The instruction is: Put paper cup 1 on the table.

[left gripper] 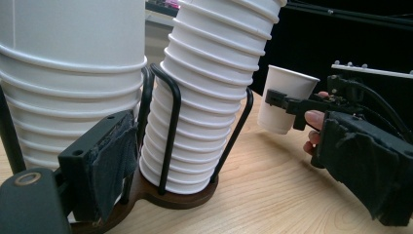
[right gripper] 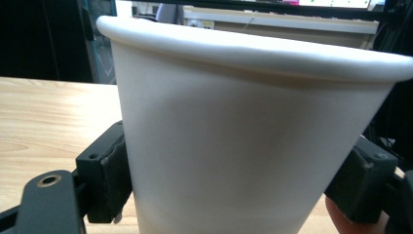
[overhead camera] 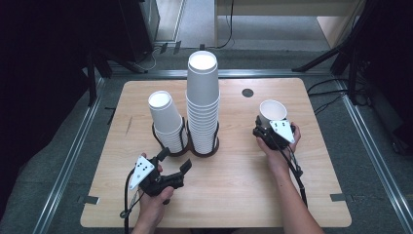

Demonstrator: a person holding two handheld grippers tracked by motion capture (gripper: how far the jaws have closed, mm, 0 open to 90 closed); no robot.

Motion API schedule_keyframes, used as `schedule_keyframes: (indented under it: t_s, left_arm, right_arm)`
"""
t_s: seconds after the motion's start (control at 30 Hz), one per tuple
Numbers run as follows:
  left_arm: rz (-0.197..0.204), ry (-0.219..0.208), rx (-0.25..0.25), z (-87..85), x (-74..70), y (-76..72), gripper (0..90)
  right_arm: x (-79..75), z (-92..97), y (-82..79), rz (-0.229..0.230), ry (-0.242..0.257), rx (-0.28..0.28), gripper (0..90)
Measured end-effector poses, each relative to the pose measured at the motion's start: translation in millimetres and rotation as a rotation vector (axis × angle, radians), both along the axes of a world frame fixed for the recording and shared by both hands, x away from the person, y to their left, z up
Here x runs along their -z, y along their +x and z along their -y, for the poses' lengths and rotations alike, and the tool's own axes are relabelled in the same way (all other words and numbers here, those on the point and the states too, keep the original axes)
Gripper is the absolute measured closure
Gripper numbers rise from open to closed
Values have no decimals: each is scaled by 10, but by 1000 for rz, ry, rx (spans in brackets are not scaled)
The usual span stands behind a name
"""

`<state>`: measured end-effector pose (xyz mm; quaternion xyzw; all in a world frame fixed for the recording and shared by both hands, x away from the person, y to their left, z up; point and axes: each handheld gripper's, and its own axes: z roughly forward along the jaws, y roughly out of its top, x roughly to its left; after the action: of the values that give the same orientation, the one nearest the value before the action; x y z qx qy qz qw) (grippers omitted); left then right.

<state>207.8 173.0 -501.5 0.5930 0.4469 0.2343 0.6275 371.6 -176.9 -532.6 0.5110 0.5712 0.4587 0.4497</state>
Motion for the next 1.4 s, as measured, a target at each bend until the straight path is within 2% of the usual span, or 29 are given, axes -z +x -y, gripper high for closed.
schedule_keyframes:
  t_s: [0.07,0.23,0.57,0.9,1.03,1.4]
  left_arm:
    - [0,1,0,4,-1,-1,77]
    - [-3,7,1,9,7,-1,77]
    - [-10,7,1,36,24,3,77]
    - [-12,6,1,28,27,8,76]
    - [-15,2,1,25,30,14,76]
    - [-17,4,4,33,35,15,76]
  right_arm:
    - [9,2,7,-8,-9,22,161]
    - [23,19,19,-25,0,25,159]
    - [51,-4,4,-73,-13,5,148]
    - [48,4,-6,-115,5,1,145]
    - [54,-1,-18,-144,-2,-20,143]
    - [58,-12,-49,-164,0,-44,135]
